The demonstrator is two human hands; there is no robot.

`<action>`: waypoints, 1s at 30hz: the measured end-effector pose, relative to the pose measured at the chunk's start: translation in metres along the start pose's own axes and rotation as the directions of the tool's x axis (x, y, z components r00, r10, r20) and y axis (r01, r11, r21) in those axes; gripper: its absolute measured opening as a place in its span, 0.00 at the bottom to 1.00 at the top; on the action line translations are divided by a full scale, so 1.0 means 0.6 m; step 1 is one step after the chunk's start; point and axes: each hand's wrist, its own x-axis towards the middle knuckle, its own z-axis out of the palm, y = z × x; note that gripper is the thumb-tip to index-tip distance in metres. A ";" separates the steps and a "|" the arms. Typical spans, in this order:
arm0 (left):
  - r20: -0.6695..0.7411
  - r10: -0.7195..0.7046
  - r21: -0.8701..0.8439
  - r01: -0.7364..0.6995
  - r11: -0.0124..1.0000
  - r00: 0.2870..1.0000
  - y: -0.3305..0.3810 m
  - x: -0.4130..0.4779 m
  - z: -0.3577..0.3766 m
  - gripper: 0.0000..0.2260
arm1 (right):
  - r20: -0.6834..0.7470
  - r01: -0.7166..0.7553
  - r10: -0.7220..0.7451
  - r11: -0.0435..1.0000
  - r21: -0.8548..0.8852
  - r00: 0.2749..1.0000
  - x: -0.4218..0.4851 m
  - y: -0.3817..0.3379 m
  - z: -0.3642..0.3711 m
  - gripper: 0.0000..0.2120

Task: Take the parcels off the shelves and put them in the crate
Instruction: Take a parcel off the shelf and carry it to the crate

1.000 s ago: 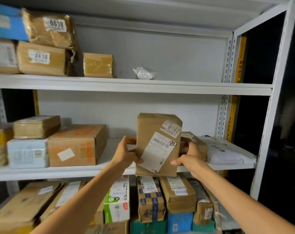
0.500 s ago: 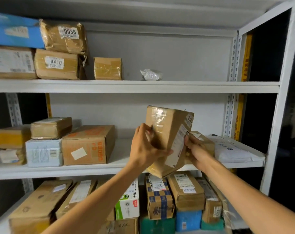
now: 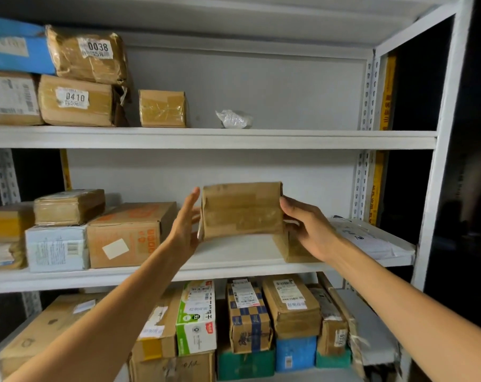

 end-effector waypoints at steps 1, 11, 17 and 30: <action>0.039 0.035 0.056 -0.037 0.998 0.999 0.006 0.000 0.003 0.36 | -0.031 -0.009 0.008 1.000 -0.022 0.999 0.002 -0.006 0.002 0.32; 0.050 -0.062 0.365 0.040 0.930 0.997 0.024 0.008 0.043 0.30 | -0.286 -0.229 0.142 0.925 -0.302 0.948 0.064 -0.022 0.006 0.36; 0.155 0.085 0.382 -0.139 0.914 0.984 0.019 0.026 -0.030 0.20 | -0.014 -0.069 0.068 0.942 -0.329 0.998 0.095 0.014 0.028 0.34; -0.129 0.436 0.670 -0.245 0.700 0.891 0.103 0.105 -0.256 0.11 | 0.000 0.180 -0.192 0.921 -0.345 0.981 0.258 0.113 0.276 0.24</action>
